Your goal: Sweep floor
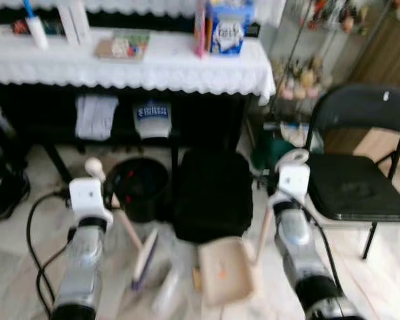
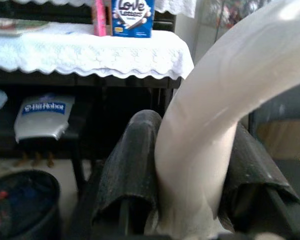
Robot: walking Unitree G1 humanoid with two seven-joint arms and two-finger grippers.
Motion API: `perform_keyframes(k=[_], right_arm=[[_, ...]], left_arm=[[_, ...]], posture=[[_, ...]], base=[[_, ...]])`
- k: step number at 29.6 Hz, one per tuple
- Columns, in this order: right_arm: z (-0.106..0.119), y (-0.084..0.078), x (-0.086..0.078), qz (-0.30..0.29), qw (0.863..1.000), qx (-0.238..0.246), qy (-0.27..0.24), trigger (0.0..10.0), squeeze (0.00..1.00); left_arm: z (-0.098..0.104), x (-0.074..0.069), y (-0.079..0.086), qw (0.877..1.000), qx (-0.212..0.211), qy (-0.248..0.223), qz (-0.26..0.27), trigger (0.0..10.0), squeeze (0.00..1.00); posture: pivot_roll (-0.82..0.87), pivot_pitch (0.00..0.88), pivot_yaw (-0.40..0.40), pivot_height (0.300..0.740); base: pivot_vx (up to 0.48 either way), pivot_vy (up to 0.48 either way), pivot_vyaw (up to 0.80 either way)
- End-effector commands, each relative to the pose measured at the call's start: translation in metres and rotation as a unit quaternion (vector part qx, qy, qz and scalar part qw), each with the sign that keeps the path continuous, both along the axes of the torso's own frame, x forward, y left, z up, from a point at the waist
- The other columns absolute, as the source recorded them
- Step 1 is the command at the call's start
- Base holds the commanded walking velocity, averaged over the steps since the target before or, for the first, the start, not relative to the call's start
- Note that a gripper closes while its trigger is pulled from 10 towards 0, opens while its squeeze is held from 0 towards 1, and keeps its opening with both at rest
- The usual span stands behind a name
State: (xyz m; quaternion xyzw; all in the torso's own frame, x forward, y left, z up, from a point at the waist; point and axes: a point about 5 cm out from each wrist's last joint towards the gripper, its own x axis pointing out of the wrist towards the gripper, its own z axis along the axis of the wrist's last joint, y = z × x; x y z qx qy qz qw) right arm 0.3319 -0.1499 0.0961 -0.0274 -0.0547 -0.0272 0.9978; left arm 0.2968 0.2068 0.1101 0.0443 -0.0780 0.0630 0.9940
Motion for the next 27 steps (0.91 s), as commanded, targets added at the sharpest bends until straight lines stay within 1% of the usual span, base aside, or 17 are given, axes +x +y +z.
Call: perform_keyframes(k=[1,6,9,16,23,25,26,27], right_arm=[[0.006,-0.007,0.002,-0.011,1.0,-0.001,-0.014,10.0,0.0],[0.005,-0.007,0.001,-0.013,1.0,-0.004,-0.011,10.0,0.0],[-0.001,-0.01,0.001,-0.027,1.0,-0.015,0.006,10.0,0.0],[-0.004,-0.015,0.0,-0.035,0.999,-0.015,0.012,10.0,0.0],[-0.015,-0.019,0.0,-0.054,0.997,-0.025,0.044,10.0,0.0],[-0.018,-0.022,0.0,-0.064,0.996,-0.02,0.054,10.0,0.0],[-0.023,-0.025,-0.001,-0.076,0.995,-0.012,0.07,10.0,0.0],[-0.025,-0.026,-0.001,-0.079,0.994,-0.011,0.075,10.0,0.0]], left_arm=[[0.005,0.0,0.001,1.0,0.006,-0.015,0.0,10.0,0.0],[0.003,-0.001,-0.001,1.0,0.005,-0.01,-0.005,10.0,0.0],[-0.001,-0.002,0.001,1.0,-0.001,-0.003,-0.001,10.0,0.0],[-0.006,-0.004,0.006,1.0,-0.012,0.008,0.007,10.0,0.0],[-0.007,-0.005,0.007,1.0,-0.02,0.012,0.007,10.0,0.0],[-0.008,-0.006,0.008,1.0,-0.021,0.013,0.007,10.0,0.0],[-0.008,-0.006,0.008,1.0,-0.023,0.013,0.006,10.0,0.0],[-0.008,-0.006,0.008,1.0,-0.023,0.014,0.005,10.0,0.0]], posture=[[0.04,0.038,-0.027,0.74],[0.04,0.028,-0.026,0.74],[0.04,0.024,-0.023,0.74],[0.04,0.016,-0.02,0.74],[0.04,0.01,-0.021,0.74],[0.04,0.008,-0.021,0.74],[0.04,0.005,-0.019,0.74],[0.05,0.003,-0.019,0.74]], base=[[0.0,0.0,0.0],[0.0,0.0,0.0],[0.0,0.0,0.0],[0.0,0.0,0.0],[0.0,0.0,0.0],[0.0,0.0,0.0],[0.0,0.0,0.0],[0.0,0.0,0.0]])
